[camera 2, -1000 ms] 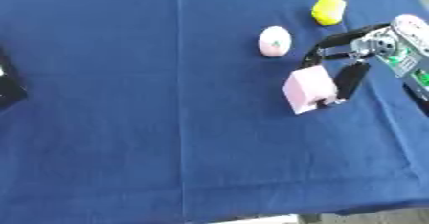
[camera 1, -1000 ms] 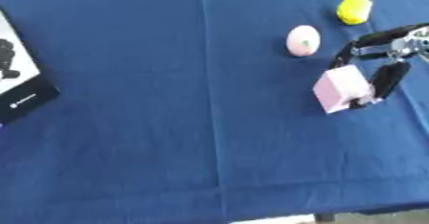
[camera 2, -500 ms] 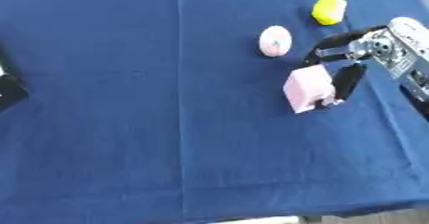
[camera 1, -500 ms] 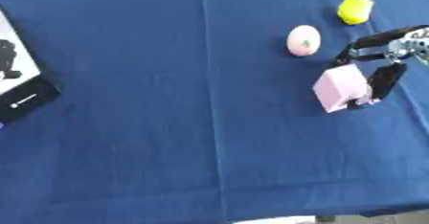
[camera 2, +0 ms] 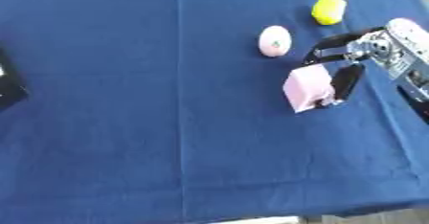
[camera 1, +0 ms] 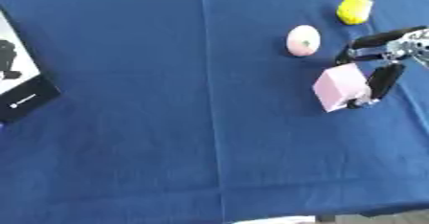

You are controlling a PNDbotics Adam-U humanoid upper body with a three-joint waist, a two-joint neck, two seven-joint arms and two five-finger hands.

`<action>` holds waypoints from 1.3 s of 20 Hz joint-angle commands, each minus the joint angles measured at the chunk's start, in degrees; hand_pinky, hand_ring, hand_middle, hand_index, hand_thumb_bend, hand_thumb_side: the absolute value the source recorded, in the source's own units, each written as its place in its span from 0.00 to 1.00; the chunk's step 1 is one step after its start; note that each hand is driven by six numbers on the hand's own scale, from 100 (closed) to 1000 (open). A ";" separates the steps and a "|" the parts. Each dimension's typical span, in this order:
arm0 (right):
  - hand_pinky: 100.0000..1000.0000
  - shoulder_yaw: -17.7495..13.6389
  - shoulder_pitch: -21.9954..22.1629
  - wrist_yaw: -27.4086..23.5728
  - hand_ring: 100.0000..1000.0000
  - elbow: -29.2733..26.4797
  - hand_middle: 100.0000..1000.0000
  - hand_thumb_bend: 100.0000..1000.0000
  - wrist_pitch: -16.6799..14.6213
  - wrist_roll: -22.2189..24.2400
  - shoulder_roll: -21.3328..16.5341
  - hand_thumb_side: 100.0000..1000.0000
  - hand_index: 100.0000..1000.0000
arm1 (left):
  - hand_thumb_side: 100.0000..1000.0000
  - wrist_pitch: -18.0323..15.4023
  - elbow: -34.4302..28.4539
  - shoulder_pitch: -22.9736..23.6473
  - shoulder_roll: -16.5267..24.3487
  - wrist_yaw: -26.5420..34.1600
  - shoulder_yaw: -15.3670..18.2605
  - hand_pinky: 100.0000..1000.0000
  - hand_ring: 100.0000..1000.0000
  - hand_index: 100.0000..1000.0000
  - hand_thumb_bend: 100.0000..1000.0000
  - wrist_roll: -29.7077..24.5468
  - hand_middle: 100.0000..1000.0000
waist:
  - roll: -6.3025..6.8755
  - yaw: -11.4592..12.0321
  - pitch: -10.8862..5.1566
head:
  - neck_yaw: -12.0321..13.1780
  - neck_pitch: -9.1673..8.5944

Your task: Pick up the objects with one hand, pass them to the other hand, and then place them into the box on the other side of the table.

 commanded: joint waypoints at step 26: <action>0.69 -6.86 6.04 -11.61 0.57 -16.94 0.41 0.01 11.44 -19.80 0.23 0.00 0.51 | 0.51 0.19 -2.46 -0.92 2.65 -0.58 0.39 0.69 0.80 0.73 0.35 0.21 0.71 | 0.42 -0.25 -1.60 | 0.69 0.24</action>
